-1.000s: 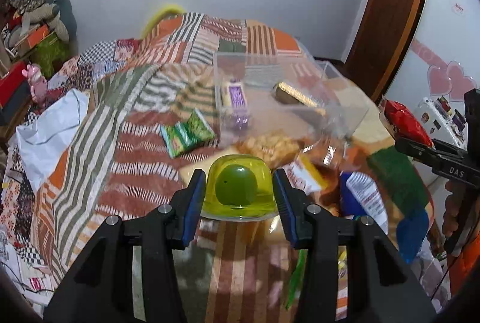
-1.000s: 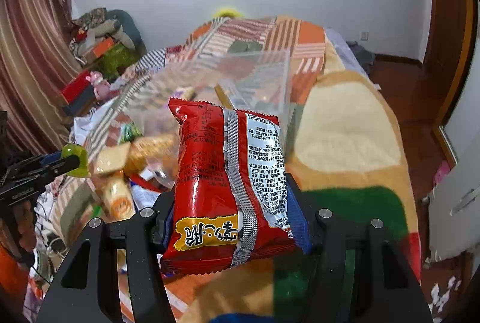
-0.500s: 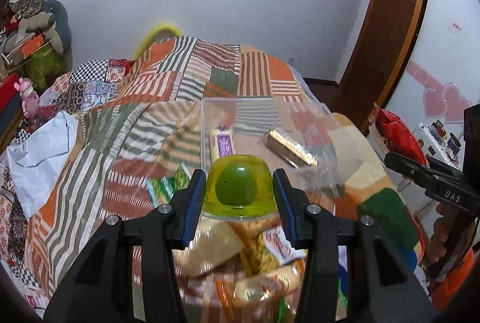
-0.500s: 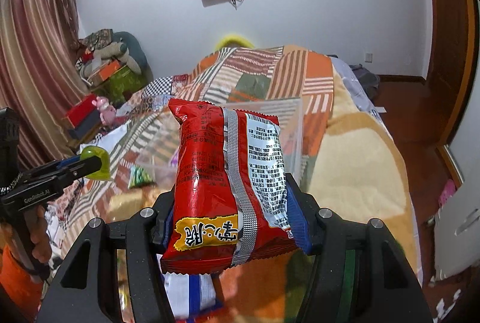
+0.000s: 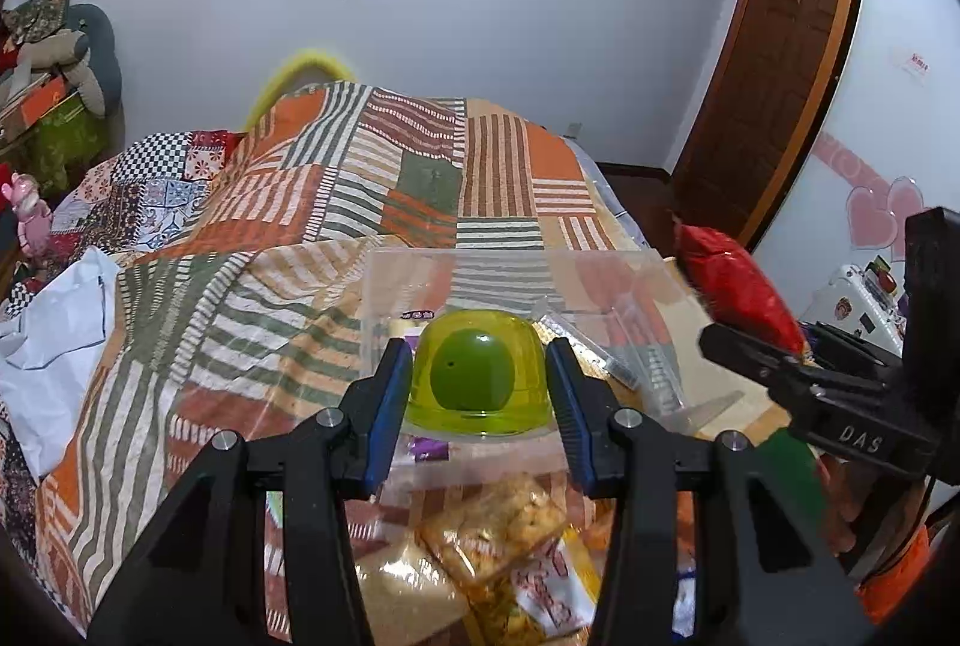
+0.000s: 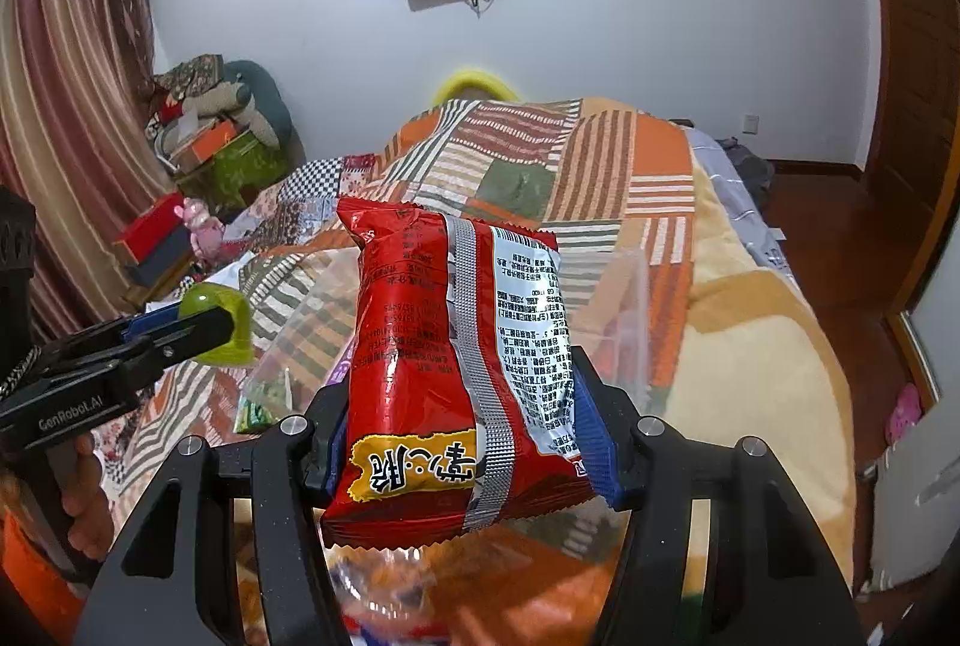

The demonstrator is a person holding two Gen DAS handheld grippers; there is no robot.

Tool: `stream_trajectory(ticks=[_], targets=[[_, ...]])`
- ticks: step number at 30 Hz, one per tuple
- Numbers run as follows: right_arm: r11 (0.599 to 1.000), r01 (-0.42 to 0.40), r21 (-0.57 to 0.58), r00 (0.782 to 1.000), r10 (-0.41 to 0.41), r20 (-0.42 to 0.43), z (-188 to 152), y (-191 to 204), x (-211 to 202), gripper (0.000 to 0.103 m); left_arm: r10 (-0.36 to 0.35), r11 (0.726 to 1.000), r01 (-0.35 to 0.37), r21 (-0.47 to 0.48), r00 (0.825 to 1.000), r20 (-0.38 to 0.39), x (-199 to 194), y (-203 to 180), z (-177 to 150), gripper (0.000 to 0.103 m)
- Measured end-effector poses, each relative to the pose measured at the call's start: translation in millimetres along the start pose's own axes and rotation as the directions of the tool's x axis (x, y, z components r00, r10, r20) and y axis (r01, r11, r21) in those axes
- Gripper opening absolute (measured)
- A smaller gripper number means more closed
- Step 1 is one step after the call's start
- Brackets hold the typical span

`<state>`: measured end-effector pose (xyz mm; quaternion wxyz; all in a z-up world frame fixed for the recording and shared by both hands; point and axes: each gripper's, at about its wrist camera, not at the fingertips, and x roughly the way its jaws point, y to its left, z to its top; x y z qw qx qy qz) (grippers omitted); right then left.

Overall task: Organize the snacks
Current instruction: 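Carry the jelly cup and chip bag into the clear box and release both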

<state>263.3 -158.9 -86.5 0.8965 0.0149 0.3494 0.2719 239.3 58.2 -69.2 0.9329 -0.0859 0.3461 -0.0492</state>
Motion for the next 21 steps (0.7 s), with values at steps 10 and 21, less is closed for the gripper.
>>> stream_trajectory(ticks=[10,21], targets=[[0.997,0.006,-0.072,0.995,-0.013,-0.100,1.2,11.4,45.7,0.056,0.009,1.000,-0.008,0.018,0.995,-0.097,49.8,1.9,-2.5,0.046],[0.996,-0.003,-0.087,0.981,-0.014,-0.193,-6.7,10.8,73.3,0.057,0.001,1.000,-0.005,-0.020,0.983,-0.182,78.6,11.6,-13.2,0.046]])
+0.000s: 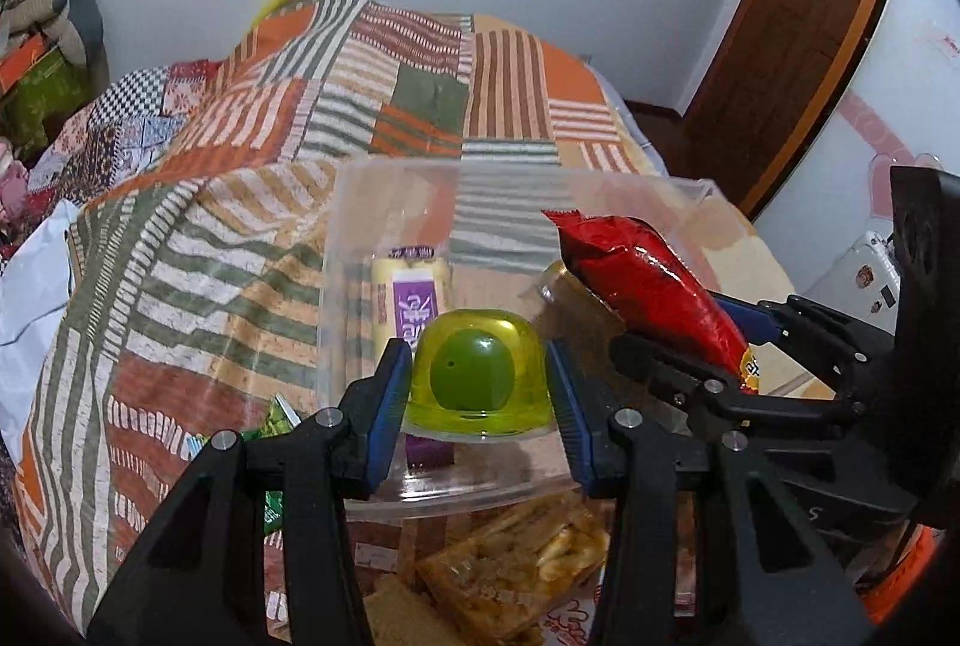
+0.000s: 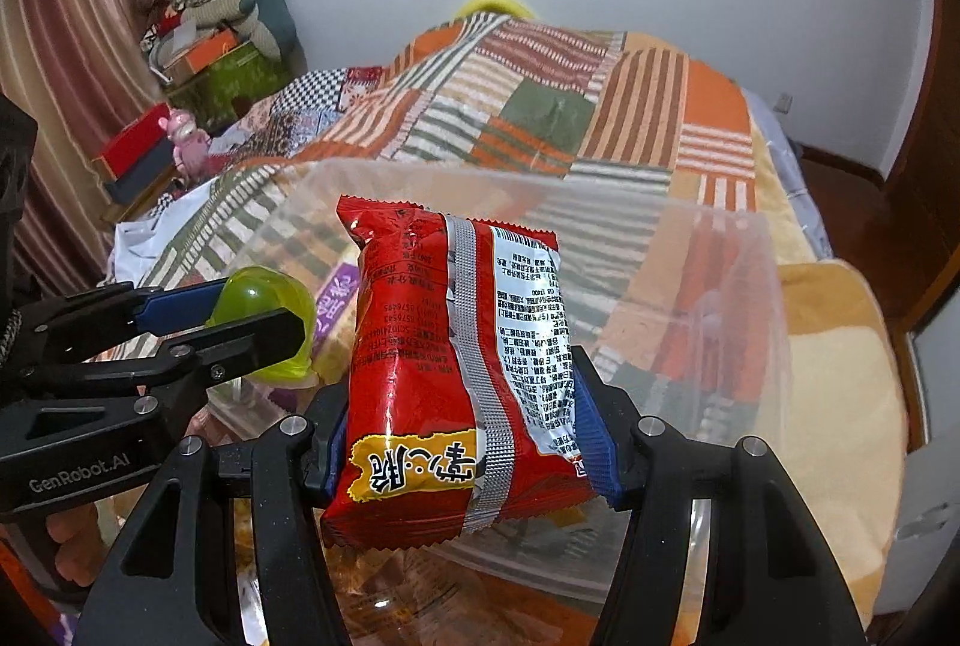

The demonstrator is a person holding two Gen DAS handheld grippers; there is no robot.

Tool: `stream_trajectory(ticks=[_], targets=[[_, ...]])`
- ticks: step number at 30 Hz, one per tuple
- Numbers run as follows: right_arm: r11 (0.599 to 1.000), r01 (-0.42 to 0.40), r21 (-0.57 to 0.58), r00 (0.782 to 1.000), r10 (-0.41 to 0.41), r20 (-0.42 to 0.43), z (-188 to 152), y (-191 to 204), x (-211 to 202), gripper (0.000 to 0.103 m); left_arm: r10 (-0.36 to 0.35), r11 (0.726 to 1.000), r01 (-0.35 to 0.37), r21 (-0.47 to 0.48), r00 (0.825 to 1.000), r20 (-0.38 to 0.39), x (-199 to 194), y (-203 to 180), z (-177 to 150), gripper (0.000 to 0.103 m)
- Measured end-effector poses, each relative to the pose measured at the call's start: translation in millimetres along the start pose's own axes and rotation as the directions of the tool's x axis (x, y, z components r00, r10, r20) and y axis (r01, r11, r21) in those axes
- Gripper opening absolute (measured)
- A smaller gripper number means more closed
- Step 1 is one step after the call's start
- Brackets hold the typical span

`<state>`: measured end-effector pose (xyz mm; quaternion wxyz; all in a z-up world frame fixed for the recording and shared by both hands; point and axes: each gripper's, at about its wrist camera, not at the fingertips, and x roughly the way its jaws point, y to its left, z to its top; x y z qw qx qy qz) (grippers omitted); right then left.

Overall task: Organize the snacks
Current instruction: 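Carry the jelly cup and chip bag into the clear box and release both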

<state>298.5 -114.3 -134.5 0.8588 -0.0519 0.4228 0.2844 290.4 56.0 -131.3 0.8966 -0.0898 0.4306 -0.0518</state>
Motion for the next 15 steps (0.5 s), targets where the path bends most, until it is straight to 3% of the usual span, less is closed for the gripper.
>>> stream_trajectory(ticks=[5,15], targets=[[1.000,0.016,-0.005,1.000,-0.017,-0.016,-3.6,0.0,0.2,0.061,0.001,1.000,-0.002,-0.024,1.000,-0.021,4.1,5.7,-3.7,0.046],[1.000,0.014,-0.004,0.999,-0.013,0.033,-3.6,-1.3,-29.5,0.075,0.000,1.000,0.001,-0.014,0.999,0.052,-40.7,6.7,-4.6,0.046]])
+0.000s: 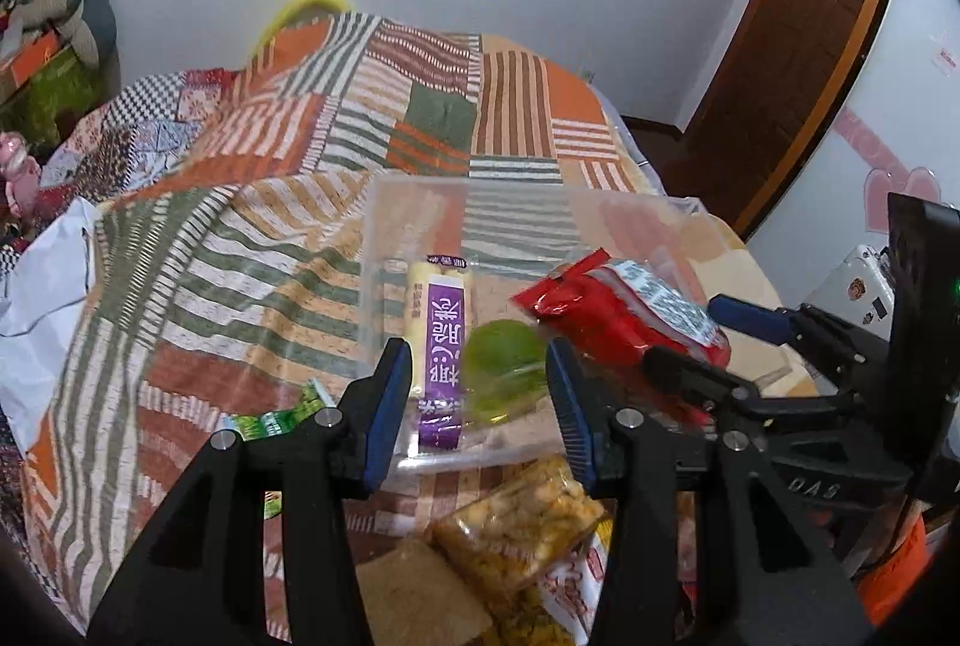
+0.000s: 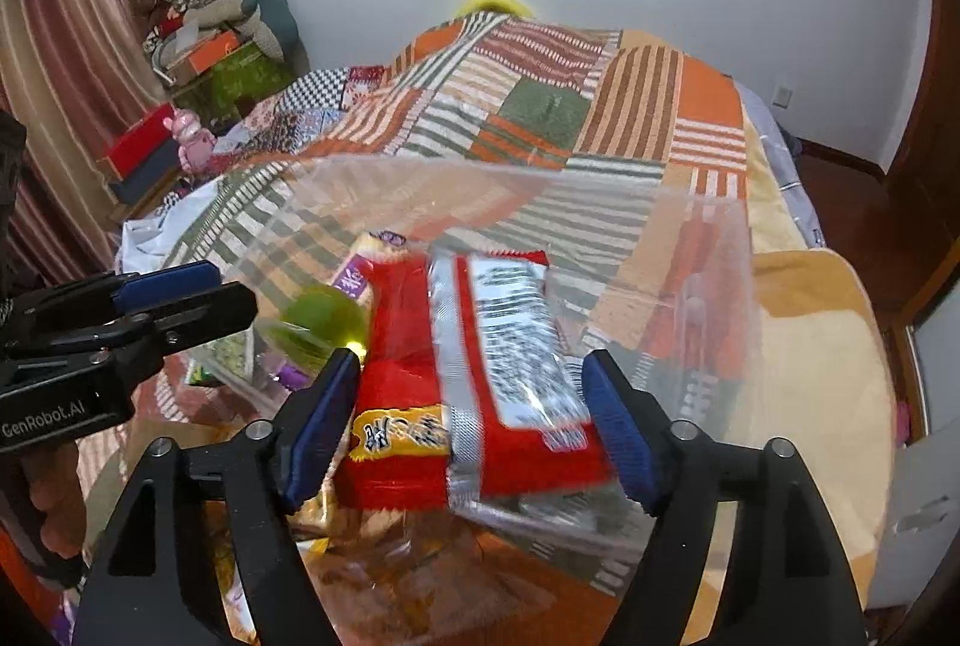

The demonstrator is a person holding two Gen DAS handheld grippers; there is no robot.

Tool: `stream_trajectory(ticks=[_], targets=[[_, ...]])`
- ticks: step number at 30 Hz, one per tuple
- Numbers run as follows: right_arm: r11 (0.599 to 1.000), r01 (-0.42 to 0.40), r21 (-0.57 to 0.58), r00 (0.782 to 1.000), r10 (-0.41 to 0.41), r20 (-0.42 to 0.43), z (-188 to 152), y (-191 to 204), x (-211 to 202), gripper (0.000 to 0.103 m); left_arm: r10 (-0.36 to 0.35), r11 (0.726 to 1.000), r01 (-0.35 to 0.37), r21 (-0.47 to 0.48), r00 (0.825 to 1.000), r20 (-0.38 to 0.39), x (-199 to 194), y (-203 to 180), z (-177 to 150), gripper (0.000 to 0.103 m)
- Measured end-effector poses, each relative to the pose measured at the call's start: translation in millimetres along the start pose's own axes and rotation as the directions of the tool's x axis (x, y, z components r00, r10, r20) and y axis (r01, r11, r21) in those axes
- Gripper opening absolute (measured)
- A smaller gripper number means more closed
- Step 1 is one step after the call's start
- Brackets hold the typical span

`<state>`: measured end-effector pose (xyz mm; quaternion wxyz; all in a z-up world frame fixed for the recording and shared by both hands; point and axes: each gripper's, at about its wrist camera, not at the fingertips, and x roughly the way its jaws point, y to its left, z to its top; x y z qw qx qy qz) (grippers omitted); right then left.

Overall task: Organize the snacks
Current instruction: 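Carry the jelly cup and chip bag into the clear box and release both, then grasp the square wrapped cracker with the left tool while the right tool grasps the blue-and-white snack bag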

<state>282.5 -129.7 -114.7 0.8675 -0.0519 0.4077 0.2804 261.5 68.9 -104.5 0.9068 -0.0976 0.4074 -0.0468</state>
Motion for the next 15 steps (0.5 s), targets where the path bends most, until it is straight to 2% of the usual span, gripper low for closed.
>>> stream_trajectory(ticks=[4,9,13,15], targets=[[1.000,-0.018,0.008,0.999,0.018,0.033,-0.9,0.9,-20.6,0.075,0.010,1.000,-0.011,0.017,1.000,0.020,-19.6,-0.2,-4.1,0.050],[0.999,-0.028,0.018,0.998,0.027,0.064,-11.0,4.4,-42.3,0.083,0.030,0.998,-0.032,0.045,0.999,0.039,-45.2,-2.8,-16.5,0.060],[1.000,-0.024,0.012,0.998,0.023,0.061,-25.2,8.7,-54.4,0.083,0.051,0.995,-0.055,0.081,0.997,0.051,-62.2,-6.8,-32.9,0.074],[0.999,-0.031,0.015,0.998,0.030,0.052,-34.2,9.9,-59.4,0.083,0.048,0.995,-0.052,0.085,0.998,0.046,-68.2,-6.9,-42.1,0.076]])
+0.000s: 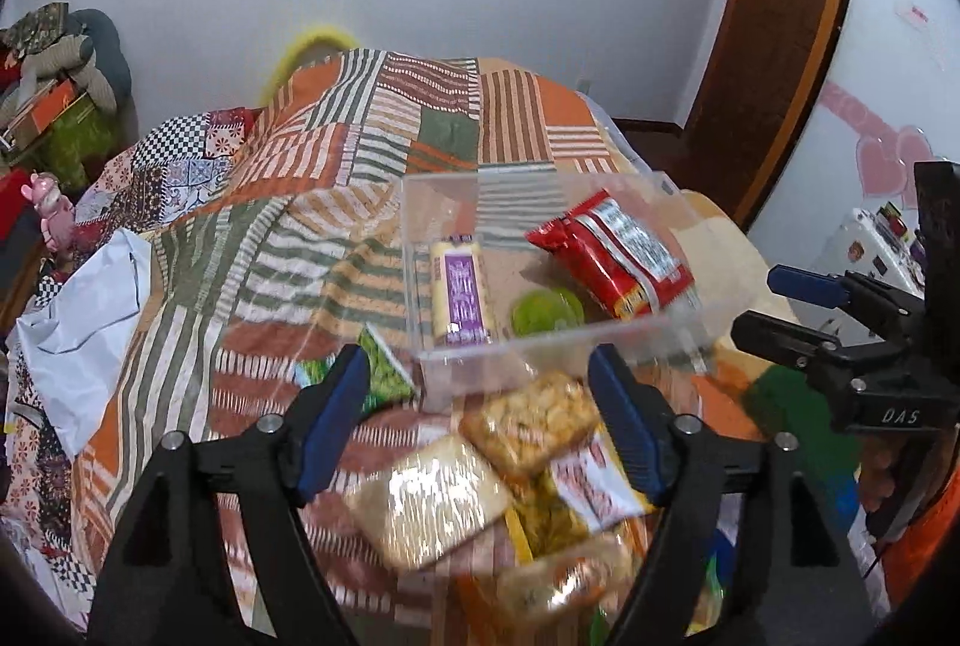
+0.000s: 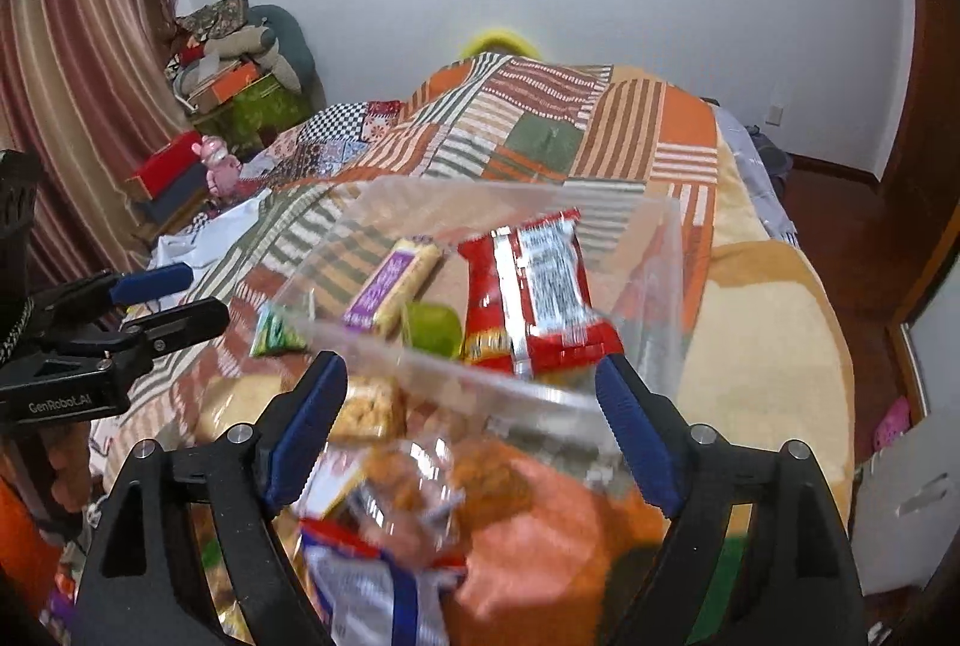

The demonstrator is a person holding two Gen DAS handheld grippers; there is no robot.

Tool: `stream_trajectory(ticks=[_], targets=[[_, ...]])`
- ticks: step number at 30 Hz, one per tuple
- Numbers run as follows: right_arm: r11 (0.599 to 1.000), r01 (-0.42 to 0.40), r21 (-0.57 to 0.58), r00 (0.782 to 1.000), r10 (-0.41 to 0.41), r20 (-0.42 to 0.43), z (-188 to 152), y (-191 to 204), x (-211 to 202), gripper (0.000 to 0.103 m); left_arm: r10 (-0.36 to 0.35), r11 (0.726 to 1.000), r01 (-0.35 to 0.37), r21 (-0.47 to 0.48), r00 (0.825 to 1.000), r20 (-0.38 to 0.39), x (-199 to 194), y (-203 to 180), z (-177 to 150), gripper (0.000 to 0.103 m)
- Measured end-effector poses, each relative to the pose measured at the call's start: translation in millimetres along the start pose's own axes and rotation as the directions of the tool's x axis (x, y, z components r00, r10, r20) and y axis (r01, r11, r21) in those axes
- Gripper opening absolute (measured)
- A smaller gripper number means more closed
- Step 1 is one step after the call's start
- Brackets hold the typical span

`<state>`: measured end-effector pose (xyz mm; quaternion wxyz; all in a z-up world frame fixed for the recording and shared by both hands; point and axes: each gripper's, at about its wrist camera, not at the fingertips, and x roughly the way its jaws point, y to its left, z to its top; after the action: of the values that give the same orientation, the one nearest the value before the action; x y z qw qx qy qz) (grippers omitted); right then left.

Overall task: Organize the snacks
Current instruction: 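Grasp the square wrapped cracker with the left tool while the right tool grasps the blue-and-white snack bag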

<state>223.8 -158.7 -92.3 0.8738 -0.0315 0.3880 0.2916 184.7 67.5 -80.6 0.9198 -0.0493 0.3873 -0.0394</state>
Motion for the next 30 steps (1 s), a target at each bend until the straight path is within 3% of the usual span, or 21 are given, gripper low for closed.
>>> stream_trajectory(ticks=[6,13,23,26,28,30], targets=[[0.999,-0.027,0.028,0.998,0.028,-0.048,-27.4,1.4,-4.1,0.083,0.003,1.000,-0.004,-0.014,0.999,-0.053,-3.5,3.8,-29.2,0.078],[0.993,-0.086,0.087,0.985,0.098,-0.142,-57.0,5.3,13.3,0.084,0.051,0.997,-0.057,-0.045,0.990,-0.133,15.8,16.7,-61.4,0.079],[0.991,-0.111,0.075,0.969,0.125,-0.214,-78.0,10.0,35.2,0.083,0.068,0.994,-0.081,-0.074,0.984,-0.164,37.4,21.9,-75.5,0.079],[0.989,-0.127,0.079,0.970,0.140,-0.199,-75.7,6.5,32.7,0.071,0.061,0.993,-0.077,-0.092,0.985,-0.164,44.1,21.7,-74.2,0.084],[0.986,-0.144,0.079,0.970,0.157,-0.188,-75.5,5.7,30.3,0.054,0.056,0.991,-0.075,-0.112,0.986,-0.157,48.6,22.6,-73.1,0.089],[0.989,-0.128,0.068,0.975,0.138,-0.176,-76.2,7.0,28.6,0.054,0.066,0.988,-0.086,-0.126,0.986,-0.153,53.7,23.7,-72.3,0.092]])
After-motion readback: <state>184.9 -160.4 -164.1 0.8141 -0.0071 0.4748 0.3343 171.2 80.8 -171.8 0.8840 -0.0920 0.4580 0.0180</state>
